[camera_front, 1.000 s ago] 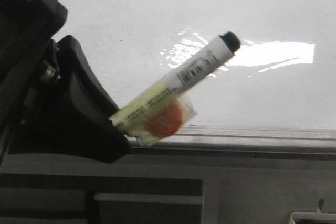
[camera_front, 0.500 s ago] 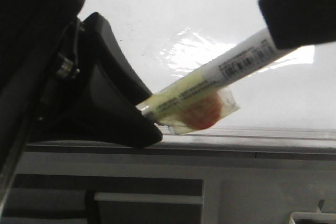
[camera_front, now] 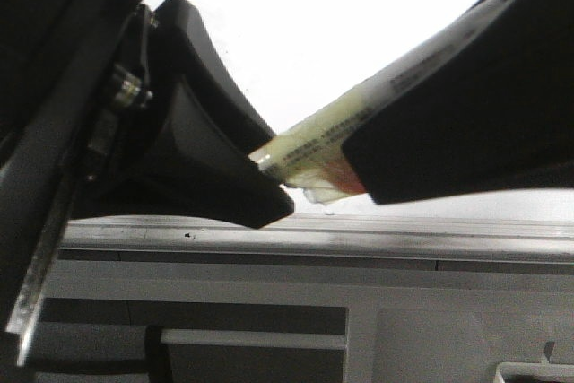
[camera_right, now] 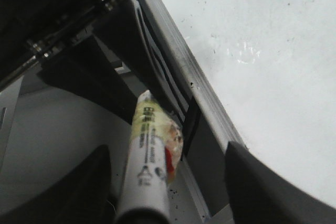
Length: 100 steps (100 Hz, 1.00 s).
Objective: Write number 5 on whiteboard
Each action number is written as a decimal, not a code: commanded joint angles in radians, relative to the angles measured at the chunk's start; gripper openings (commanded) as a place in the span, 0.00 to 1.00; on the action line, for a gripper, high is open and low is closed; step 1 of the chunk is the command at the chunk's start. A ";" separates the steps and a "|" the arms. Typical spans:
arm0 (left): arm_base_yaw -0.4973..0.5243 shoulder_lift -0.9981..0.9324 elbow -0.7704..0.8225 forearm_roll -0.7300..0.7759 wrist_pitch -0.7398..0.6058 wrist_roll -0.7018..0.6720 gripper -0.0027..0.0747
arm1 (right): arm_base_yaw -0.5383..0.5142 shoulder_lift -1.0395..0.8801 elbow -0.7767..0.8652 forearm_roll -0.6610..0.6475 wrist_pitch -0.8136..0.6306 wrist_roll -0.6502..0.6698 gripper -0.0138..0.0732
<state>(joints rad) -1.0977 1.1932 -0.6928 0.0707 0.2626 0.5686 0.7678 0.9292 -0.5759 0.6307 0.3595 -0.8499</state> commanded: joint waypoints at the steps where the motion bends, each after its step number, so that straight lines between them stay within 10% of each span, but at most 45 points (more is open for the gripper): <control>1: -0.006 -0.023 -0.024 0.005 -0.072 -0.001 0.01 | 0.002 0.011 -0.034 0.037 -0.065 -0.015 0.64; 67: -0.006 -0.023 -0.024 0.005 -0.072 -0.001 0.01 | 0.073 0.080 -0.056 0.049 -0.107 -0.019 0.63; 100: -0.006 -0.023 -0.024 0.005 -0.072 -0.001 0.01 | 0.073 0.080 -0.056 0.055 -0.108 -0.019 0.08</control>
<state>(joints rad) -1.0998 1.1932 -0.6865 0.0791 0.2792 0.5706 0.8413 1.0137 -0.5951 0.6556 0.2936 -0.8659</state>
